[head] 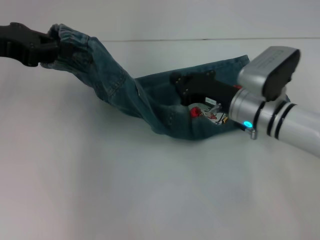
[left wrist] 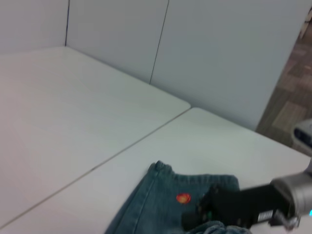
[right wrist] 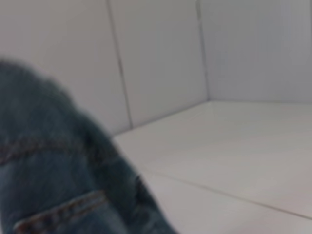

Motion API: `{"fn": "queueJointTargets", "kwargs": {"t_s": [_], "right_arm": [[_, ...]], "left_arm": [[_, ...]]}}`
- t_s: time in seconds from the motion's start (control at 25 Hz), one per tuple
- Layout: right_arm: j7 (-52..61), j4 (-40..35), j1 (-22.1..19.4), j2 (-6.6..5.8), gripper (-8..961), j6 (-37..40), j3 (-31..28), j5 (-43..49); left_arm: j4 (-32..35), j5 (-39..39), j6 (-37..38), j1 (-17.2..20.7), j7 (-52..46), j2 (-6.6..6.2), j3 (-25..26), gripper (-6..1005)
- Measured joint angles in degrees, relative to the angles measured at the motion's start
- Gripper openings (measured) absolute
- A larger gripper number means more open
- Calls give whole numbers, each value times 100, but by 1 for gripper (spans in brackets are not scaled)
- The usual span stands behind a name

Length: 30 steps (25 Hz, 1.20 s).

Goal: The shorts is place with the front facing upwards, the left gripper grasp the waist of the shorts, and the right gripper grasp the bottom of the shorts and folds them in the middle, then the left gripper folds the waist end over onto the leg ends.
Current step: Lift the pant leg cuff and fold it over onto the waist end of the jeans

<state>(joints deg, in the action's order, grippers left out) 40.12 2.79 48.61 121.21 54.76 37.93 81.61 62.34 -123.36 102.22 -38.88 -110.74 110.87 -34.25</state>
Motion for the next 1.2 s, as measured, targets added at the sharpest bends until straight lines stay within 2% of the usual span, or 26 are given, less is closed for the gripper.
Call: {"fn": "queueJointTargets", "kwargs": {"t_s": [0.32,0.44,0.68,0.96,1.04,1.2], "right_arm": [[-818,862,600,31,16,-571,-25,87],[-948,1109,695,32,19,-568,-279,459],[-1024,1522,728,34,25,-870,-1742,2116],[-1181,2261,781,34,33,-1804,-3788,4570],[-1175,2475,800,34,35,-2034,-4213,5159],[-1146,2773,878,34,39,-2387,-4656,5858]], "left_arm": [[-17,220,-3,-54,0,4,5,40],[-74,227,-30,-103,0,-1,11,40],[-155,232,-50,-180,0,-12,-8,38],[-155,234,-49,-246,0,2,-24,40],[-154,234,-43,-258,0,3,-25,41],[-152,234,-38,-269,12,16,-32,45]]}}
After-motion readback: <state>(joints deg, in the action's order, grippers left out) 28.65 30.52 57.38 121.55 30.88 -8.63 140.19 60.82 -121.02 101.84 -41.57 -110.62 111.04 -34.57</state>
